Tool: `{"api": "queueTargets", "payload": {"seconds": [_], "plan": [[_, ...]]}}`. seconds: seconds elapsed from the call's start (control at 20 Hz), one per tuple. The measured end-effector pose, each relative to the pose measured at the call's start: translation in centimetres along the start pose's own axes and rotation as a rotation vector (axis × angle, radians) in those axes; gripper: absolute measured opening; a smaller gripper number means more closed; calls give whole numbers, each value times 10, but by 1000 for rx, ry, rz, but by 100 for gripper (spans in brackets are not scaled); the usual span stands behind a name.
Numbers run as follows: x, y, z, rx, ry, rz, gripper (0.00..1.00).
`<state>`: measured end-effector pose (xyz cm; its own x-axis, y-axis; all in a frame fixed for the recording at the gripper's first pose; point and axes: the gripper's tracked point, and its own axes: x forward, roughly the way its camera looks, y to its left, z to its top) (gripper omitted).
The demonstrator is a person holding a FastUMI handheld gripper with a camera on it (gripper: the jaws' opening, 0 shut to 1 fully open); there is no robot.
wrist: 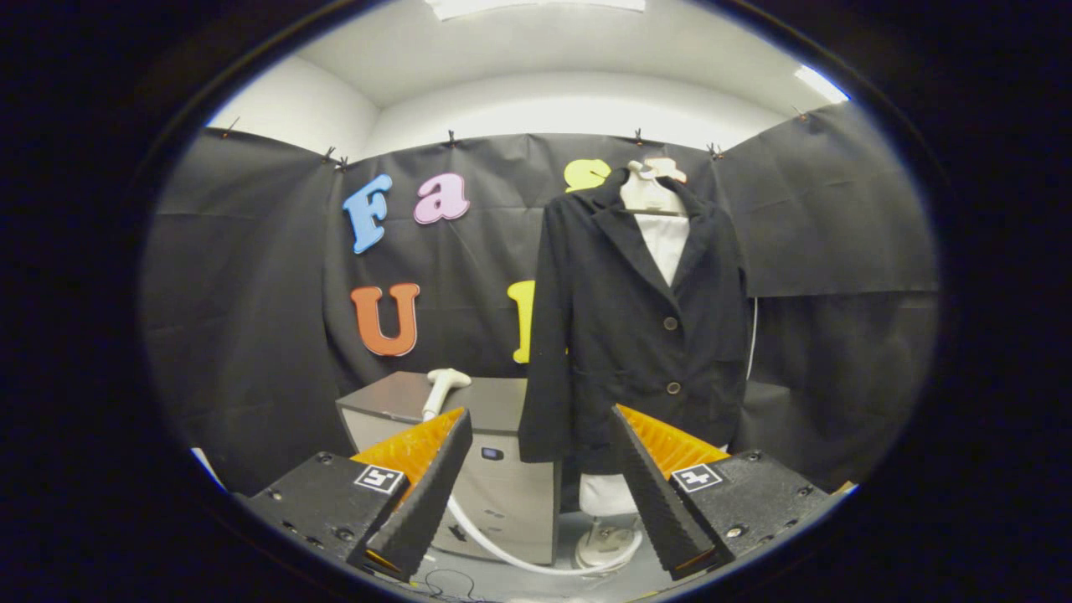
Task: Iron the clothes twice with a garment steamer, once on the left side and once on the right side.
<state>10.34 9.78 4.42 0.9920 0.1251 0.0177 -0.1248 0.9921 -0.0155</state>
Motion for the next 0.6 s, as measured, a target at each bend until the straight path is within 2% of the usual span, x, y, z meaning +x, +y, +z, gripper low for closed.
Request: {"api": "queueTargets", "payload": {"seconds": [0.4,0.6], "plan": [[116,87,26,-6,23,139,100],[178,132,20,-15,70,200,100]]}}
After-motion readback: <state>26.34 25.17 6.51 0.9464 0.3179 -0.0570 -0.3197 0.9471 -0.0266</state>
